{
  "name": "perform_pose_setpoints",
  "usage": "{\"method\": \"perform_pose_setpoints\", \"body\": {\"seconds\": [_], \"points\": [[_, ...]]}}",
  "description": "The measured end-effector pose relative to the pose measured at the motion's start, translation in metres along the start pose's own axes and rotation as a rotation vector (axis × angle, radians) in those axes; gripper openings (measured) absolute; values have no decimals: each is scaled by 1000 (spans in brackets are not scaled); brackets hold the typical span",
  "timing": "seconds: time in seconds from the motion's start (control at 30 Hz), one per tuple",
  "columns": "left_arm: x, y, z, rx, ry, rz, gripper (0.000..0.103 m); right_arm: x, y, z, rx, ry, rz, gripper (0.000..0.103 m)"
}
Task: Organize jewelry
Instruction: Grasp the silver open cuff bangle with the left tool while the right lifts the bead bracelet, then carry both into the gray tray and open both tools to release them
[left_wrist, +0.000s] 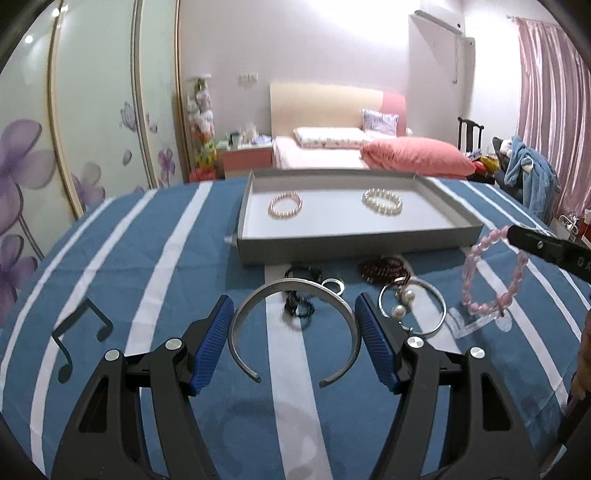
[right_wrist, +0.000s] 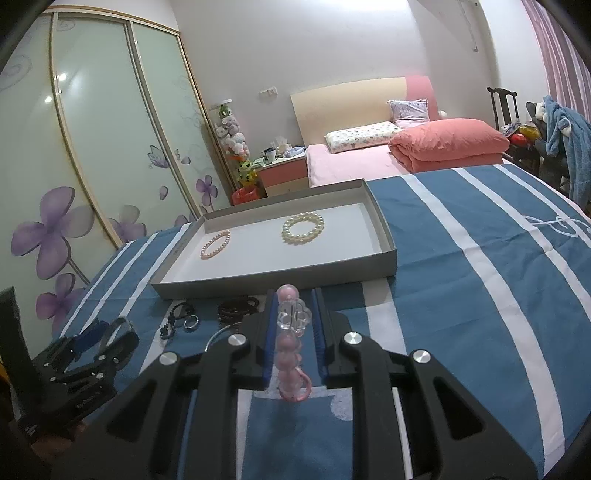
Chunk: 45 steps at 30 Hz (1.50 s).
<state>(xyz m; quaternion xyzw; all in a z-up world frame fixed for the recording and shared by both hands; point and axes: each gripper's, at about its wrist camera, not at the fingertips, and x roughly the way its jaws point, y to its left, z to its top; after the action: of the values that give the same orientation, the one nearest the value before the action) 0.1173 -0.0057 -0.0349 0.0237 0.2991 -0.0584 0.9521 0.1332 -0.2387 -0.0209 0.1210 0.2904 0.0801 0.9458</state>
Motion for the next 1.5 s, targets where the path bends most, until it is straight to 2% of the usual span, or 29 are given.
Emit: {"method": "perform_pose_setpoints", "body": {"seconds": [0.33, 0.57, 1.0, 1.27, 1.5], "points": [[-15, -10, 5, 8, -94, 14, 68, -9, 16, -6, -36, -48, -9, 18], [-21, -11, 13, -13, -136, 1, 68, -23, 34, -6, -90, -125, -32, 18], [-43, -18, 33, -27, -277, 26, 68, -47, 57, 11, -163, -278, -73, 18], [-39, -25, 42, -11, -323, 41, 68, -49, 59, 24, -172, -326, -78, 18], [-27, -29, 41, -9, -301, 30, 68, -42, 53, 27, -155, -330, -85, 18]]}}
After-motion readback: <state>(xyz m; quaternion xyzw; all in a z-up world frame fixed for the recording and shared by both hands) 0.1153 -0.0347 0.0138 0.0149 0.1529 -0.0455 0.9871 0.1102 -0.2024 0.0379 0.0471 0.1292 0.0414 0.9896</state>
